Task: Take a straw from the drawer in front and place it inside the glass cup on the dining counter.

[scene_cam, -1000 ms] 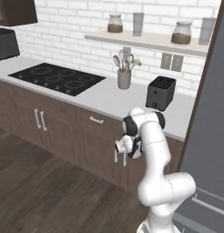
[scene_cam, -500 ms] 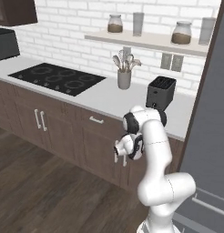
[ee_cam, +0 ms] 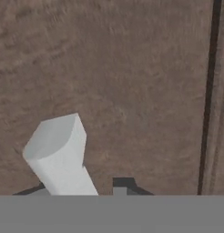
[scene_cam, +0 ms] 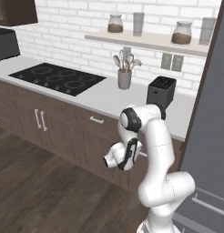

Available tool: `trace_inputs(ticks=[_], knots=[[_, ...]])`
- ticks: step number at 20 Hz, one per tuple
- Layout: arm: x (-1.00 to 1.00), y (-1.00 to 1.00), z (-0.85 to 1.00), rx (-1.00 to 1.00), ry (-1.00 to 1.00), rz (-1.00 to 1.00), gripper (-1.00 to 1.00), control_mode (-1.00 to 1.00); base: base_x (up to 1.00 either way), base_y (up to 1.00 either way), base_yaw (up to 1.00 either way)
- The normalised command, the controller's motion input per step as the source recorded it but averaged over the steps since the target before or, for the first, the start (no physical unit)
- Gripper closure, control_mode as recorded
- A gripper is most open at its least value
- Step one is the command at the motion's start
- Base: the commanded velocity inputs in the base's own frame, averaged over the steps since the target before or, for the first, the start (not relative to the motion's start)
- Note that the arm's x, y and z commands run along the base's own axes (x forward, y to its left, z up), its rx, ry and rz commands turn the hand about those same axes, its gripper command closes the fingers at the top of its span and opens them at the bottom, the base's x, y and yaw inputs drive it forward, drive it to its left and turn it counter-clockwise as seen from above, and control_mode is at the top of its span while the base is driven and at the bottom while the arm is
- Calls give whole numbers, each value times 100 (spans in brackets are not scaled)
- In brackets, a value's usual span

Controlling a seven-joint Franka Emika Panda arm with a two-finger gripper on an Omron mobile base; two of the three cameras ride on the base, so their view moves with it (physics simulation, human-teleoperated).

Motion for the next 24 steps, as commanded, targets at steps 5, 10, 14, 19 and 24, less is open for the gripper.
trace_inputs(ticks=[5,10,14,19,24], knots=[[-100,83,37,0,0,1,100,-100,0,0,0],[-100,77,34,0,0,2,100,-100,0,0,0],[-74,56,32,4,5,0,-100,-100,0,0,0],[-34,23,49,25,37,2,-100,-100,0,0,0],[-31,21,62,38,52,4,-100,-100,0,0,0]])
